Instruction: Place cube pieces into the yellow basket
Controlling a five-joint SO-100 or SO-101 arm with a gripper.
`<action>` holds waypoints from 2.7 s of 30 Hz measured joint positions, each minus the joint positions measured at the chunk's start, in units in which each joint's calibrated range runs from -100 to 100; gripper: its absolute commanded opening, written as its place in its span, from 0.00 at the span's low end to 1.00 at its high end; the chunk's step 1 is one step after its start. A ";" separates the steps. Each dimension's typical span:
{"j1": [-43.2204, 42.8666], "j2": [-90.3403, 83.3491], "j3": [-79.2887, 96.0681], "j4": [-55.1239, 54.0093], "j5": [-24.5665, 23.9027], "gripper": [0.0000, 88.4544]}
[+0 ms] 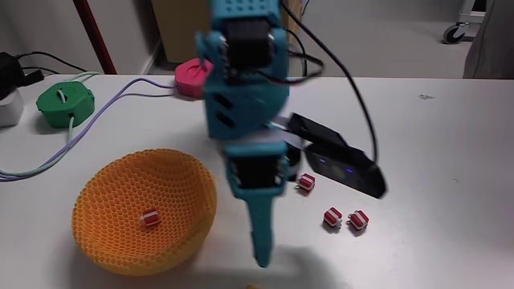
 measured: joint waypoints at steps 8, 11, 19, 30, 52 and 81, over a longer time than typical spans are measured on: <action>-0.29 16.04 -13.40 1.11 -5.08 0.27; -0.19 19.18 -15.76 1.22 -5.91 0.27; 1.55 25.28 -20.89 0.11 -6.06 0.25; 3.58 30.69 -22.76 -2.66 -3.03 0.00; 24.47 -22.04 4.43 13.09 3.91 0.00; -0.48 -30.60 24.33 16.53 1.27 0.26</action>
